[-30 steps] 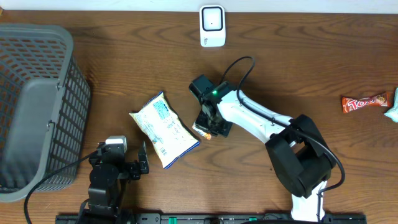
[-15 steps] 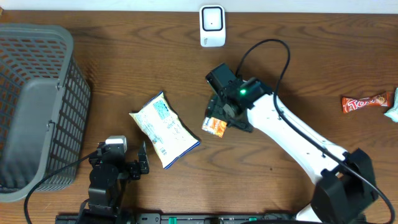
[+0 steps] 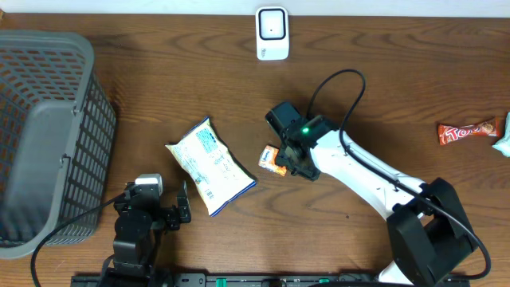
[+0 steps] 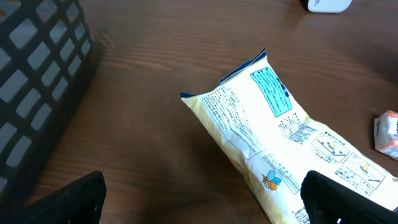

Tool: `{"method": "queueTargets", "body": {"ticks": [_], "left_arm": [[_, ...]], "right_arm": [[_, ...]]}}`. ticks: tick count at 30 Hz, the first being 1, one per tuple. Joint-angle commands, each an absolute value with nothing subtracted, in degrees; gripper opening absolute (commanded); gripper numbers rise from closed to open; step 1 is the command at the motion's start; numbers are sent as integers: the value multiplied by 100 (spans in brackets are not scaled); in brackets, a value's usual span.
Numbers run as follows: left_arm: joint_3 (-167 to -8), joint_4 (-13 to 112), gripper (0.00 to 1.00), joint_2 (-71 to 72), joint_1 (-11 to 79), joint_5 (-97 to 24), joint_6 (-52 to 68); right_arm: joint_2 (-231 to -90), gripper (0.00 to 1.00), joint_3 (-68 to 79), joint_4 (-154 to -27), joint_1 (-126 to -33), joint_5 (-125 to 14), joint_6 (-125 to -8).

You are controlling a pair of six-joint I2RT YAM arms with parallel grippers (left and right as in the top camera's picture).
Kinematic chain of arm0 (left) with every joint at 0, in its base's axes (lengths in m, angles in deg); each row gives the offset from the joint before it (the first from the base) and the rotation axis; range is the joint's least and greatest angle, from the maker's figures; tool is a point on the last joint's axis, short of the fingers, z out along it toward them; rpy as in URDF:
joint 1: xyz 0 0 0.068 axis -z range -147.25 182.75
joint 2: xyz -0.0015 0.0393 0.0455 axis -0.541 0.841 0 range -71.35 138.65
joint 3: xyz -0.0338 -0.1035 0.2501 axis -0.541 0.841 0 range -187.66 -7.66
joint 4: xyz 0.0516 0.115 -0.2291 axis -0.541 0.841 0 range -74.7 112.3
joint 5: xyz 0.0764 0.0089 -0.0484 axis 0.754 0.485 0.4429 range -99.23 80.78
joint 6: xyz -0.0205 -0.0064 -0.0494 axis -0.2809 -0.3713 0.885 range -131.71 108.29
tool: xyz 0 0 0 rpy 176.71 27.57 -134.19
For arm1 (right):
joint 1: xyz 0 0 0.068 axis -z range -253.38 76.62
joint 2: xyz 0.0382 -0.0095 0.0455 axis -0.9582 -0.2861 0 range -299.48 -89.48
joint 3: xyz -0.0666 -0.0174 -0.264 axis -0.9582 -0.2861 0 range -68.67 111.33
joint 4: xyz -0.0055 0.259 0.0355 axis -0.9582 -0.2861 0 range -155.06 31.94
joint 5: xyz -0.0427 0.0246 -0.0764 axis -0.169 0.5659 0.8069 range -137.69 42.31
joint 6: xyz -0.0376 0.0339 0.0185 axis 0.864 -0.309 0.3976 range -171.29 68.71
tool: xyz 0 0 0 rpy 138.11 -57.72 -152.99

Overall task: Scan the item barcode
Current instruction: 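Lower the right gripper onto the orange Kleenex pack and grasp it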

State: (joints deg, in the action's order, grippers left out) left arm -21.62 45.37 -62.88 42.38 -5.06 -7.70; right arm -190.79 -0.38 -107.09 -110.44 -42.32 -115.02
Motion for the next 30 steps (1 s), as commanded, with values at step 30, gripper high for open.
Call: {"method": "queueTargets", "body": {"ticks": [30], "left_arm": [[-2245, 4528, 99, -6323, 4225, -561, -866]], "right_arm": [[-19551, 15, -1231, -8251, -11048, -4289, -11895]]}}
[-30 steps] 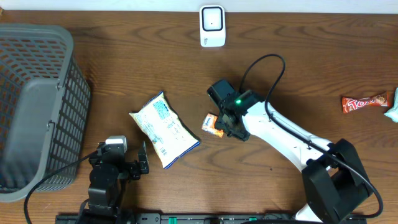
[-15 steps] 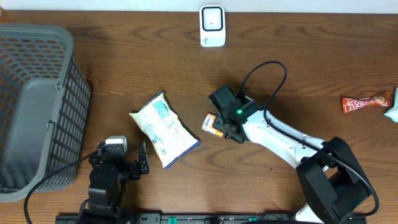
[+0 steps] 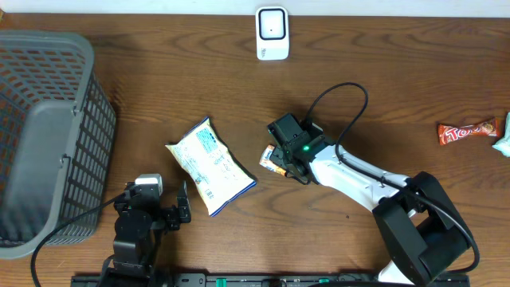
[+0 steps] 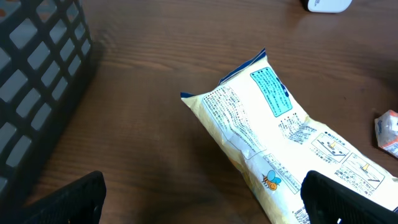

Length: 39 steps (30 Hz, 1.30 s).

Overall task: Scan the item barcode
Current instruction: 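Lower the right gripper onto the orange Kleenex pack and grasp it, then lift the Kleenex pack and turn it while moving right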

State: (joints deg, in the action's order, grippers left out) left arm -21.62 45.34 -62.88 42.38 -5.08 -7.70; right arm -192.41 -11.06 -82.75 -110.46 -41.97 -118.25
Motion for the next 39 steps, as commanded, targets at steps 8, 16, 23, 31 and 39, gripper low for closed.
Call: {"method": "queueTargets", "body": {"ticks": [8, 16, 23, 31, 39], "left_arm": [[-2245, 4528, 99, -6323, 4225, -561, -866], [-2245, 4528, 99, -6323, 4225, -561, -866], [-2245, 4528, 99, -6323, 4225, -561, -866], [-2245, 4528, 99, -6323, 4225, -561, -866], [-2245, 4528, 99, -6323, 4225, -561, -866]], "right_arm": [[-19556, 1, -1231, -8288, -11039, -4488, -11655], [-19073, 1, -953, -8786, -10493, -4824, -10324], [-18139, 1, -907, -8926, -9859, -5979, -8448], [-17912, 1, -907, -9789, -9275, -8162, -7950], [-17910, 1, -910, -11175, -8753, -9174, -7952]]}}
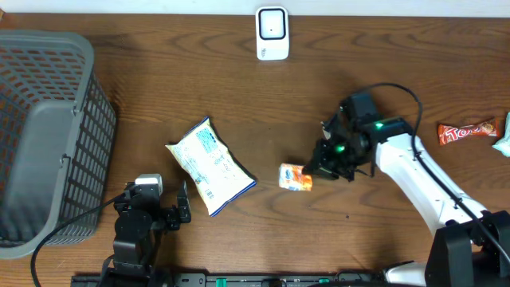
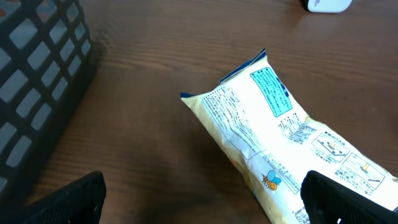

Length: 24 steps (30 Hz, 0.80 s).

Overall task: Scan the item barcode
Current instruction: 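Lift the Kleenex pack and turn it while moving right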

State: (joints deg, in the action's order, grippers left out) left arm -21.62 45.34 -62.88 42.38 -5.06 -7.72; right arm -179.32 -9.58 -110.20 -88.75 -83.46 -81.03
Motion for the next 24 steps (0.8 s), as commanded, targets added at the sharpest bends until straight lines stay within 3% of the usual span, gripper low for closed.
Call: {"method": "queueTargets", "body": {"ticks": [1, 12, 21, 24], "left_arm": [[-2245, 4528, 99, -6323, 4225, -561, -866], [-2245, 4528, 99, -6323, 4225, -561, -866], [-2245, 4528, 99, -6323, 4225, -561, -866], [-2245, 4528, 99, -6323, 4225, -561, -866]], "right_arm": [[-17910, 1, -910, -11282, -8709, -9406, -7952], [-17910, 1, -910, -12108, -8530, -11167, -8026], [-17910, 1, -910, -12060, -8482, -11023, -8059], [-17912, 1, -910, -11785, -8482, -10335, -8158]]}}
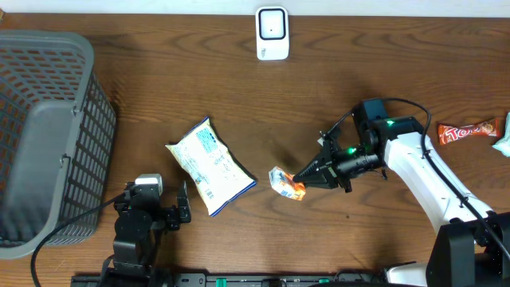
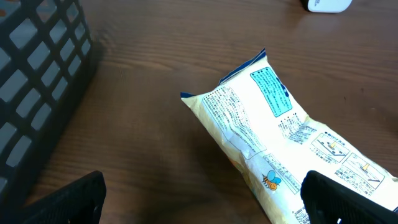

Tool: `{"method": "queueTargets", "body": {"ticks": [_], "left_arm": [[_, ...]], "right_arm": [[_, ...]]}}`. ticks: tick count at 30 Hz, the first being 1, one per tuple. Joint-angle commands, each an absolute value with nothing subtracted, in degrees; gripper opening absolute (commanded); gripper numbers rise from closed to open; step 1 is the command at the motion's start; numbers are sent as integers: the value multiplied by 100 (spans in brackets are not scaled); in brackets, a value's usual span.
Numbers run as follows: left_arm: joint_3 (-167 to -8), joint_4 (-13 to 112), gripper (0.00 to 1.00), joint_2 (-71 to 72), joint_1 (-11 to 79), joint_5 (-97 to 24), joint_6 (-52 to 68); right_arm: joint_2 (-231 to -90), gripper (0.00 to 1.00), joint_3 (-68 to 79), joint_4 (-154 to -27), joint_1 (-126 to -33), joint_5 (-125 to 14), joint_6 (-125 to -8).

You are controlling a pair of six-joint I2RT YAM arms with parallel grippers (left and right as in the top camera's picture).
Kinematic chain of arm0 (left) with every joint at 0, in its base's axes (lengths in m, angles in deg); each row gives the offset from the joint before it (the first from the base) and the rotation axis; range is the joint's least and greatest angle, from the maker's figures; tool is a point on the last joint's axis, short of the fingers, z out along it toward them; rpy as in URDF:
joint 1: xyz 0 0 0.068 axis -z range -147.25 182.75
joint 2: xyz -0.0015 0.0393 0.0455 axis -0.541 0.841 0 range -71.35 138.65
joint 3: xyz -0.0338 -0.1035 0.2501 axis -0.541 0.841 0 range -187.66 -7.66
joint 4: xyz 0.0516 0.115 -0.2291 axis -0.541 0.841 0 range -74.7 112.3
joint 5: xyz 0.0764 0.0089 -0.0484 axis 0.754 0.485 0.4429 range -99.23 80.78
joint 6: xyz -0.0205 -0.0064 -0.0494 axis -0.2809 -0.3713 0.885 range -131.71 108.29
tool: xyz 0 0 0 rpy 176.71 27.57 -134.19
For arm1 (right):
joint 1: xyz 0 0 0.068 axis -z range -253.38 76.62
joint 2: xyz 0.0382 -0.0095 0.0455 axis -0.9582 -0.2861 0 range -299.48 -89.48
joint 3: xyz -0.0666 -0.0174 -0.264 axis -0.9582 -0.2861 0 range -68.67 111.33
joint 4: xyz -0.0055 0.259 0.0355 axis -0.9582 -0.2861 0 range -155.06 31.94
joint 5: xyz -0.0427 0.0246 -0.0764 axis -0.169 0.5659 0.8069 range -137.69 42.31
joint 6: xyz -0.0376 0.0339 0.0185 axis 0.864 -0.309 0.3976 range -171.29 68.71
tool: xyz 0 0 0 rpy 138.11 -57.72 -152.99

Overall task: Scan the item barcode
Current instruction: 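Lift the Kleenex pack and turn it while moving right, then hold the Kleenex pack up to the white scanner window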

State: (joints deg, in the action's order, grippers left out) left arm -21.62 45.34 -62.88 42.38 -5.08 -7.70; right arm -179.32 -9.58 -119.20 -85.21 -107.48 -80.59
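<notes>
A small orange packet [image 1: 286,182] lies tilted on the table at centre right of the overhead view. My right gripper [image 1: 303,177] reaches in from the right, its fingers drawn to a point on the packet's right edge and apparently shut on it. The white scanner [image 1: 272,33] stands at the table's far edge; its corner [image 2: 326,5] shows in the left wrist view. My left gripper [image 2: 202,193] rests open at the near edge with nothing between its fingers. Just beyond it lies a pale yellow snack bag [image 2: 280,137].
The snack bag [image 1: 210,166] lies left of the orange packet. A grey mesh basket [image 1: 48,135] fills the left side. A red chocolate bar [image 1: 470,131] and a pale teal item [image 1: 504,143] lie at the right edge.
My right gripper has dropped lower and turned to point left, its tips now on the orange packet. The packet has shifted slightly left and tilted. The left arm has not moved.
My right gripper was over the orange packet next to the snack bag, and stayed there a second later. Then the packet lay farther right with the gripper drawn back beside it. Now the gripper's tips are closed on the packet's right edge.
</notes>
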Motion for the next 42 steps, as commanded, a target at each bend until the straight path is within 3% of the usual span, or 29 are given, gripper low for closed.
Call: {"method": "queueTargets", "body": {"ticks": [1, 4, 8, 12, 21, 29, 42], "left_arm": [[-2245, 4528, 99, -6323, 4225, -561, -866], [-2245, 4528, 99, -6323, 4225, -561, -866], [-2245, 4528, 99, -6323, 4225, -561, -866], [-2245, 4528, 99, -6323, 4225, -561, -866], [-2245, 4528, 99, -6323, 4225, -561, -866], [-2245, 4528, 99, -6323, 4225, -561, -866], [-2245, 4528, 99, -6323, 4225, -561, -866]], "right_arm": [[-17912, 1, -910, -11647, -8484, -9935, -8171], [-17912, 1, -910, -11269, -8548, -8660, -8166], [-17912, 1, -910, -10305, -8637, -8630, -8101], [-17912, 1, -910, -8445, -8644, -8966, -8096], [-18078, 1, -910, -4902, -9063, -5550, -7301], [-19132, 1, -776, -2021, -9372, -4925, -6612], [-21897, 1, 2362, -2220, -9372, -4414, -6186]]}}
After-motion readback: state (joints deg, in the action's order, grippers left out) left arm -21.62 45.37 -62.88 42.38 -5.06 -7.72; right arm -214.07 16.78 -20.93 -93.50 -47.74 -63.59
